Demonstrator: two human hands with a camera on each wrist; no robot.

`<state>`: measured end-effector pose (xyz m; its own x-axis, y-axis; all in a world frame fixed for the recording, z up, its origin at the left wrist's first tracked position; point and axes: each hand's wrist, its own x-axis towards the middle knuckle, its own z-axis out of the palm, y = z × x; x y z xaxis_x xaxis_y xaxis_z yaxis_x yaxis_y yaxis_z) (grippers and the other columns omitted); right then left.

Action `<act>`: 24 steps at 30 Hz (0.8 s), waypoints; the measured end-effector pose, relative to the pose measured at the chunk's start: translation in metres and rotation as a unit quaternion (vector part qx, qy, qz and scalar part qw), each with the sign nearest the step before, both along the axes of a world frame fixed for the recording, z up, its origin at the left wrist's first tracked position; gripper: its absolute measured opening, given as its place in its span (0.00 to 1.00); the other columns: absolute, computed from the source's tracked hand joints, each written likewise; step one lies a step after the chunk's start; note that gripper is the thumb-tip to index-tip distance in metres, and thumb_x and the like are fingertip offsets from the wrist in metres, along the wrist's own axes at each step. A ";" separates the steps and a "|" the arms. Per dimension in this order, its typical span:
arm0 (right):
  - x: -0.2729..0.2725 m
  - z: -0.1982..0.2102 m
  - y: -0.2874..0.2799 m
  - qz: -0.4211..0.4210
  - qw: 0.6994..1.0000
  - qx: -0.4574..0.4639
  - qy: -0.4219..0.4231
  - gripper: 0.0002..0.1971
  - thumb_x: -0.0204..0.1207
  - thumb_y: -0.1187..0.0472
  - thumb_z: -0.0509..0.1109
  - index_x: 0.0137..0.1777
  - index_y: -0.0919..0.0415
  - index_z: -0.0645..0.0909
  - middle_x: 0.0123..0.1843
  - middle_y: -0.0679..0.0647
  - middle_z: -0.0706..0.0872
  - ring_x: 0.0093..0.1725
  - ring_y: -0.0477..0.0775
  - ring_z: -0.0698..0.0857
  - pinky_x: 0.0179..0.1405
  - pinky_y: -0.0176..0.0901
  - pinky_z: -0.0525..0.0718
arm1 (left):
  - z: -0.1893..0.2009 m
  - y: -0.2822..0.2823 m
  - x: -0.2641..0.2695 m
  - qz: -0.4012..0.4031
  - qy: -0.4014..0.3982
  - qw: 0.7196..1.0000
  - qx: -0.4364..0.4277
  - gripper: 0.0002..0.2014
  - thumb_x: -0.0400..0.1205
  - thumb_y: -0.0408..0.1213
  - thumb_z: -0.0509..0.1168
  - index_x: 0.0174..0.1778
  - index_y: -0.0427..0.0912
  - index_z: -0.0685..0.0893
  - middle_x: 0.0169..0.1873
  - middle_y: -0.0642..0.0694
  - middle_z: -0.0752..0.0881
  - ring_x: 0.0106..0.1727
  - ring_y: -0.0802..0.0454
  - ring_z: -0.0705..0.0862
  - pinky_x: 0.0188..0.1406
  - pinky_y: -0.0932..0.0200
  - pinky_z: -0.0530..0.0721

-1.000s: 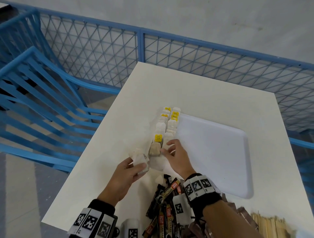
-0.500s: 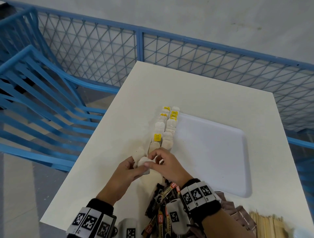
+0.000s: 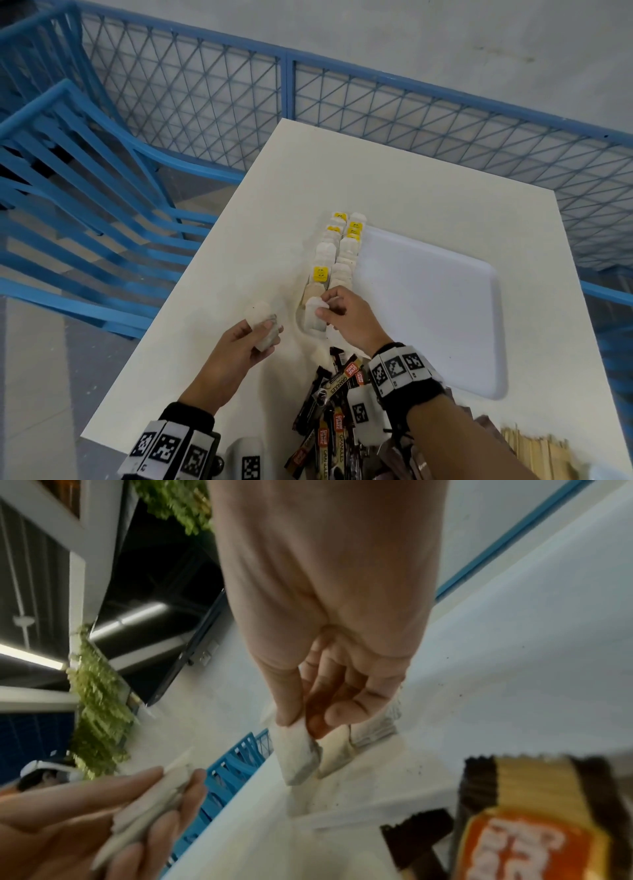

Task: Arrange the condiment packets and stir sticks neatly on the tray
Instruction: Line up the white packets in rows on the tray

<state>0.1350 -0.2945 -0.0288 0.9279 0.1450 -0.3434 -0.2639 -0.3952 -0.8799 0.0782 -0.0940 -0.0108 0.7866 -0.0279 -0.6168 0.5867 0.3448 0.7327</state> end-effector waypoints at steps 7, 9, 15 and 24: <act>0.017 -0.005 0.010 0.018 0.996 -0.086 -0.032 0.14 0.74 0.64 0.71 0.58 0.58 0.76 0.33 0.51 0.78 0.36 0.50 0.77 0.33 0.25 0.73 | -0.003 0.007 -0.004 0.016 0.011 1.000 -0.012 0.09 0.82 0.34 0.63 0.55 0.38 0.85 0.47 0.42 0.89 0.48 0.48 0.86 0.50 0.59 0.83; 0.020 -0.005 0.014 0.012 0.994 -0.101 -0.039 0.15 0.74 0.65 0.70 0.60 0.59 0.75 0.34 0.50 0.78 0.39 0.51 0.77 0.31 0.23 0.72 | -0.004 0.009 -0.004 0.020 0.013 1.000 -0.015 0.09 0.82 0.35 0.64 0.55 0.37 0.86 0.48 0.41 0.89 0.46 0.50 0.87 0.46 0.61 0.85; 0.025 -0.006 0.019 0.016 0.990 -0.135 -0.047 0.18 0.75 0.66 0.68 0.64 0.60 0.72 0.48 0.52 0.80 0.45 0.52 0.79 0.44 0.38 0.75 | -0.005 0.008 -0.003 0.025 0.012 1.000 -0.012 0.09 0.81 0.34 0.65 0.54 0.37 0.85 0.46 0.43 0.90 0.45 0.51 0.88 0.41 0.64 0.87; 0.017 0.000 0.021 -0.018 0.978 -0.150 -0.143 0.24 0.72 0.61 0.73 0.67 0.60 0.72 0.55 0.56 0.73 0.52 0.53 0.75 0.57 0.44 0.77 | -0.002 -0.003 0.003 0.023 -0.001 0.999 -0.046 0.08 0.81 0.30 0.64 0.53 0.29 0.80 0.51 0.37 0.87 0.51 0.49 0.89 0.44 0.62 0.87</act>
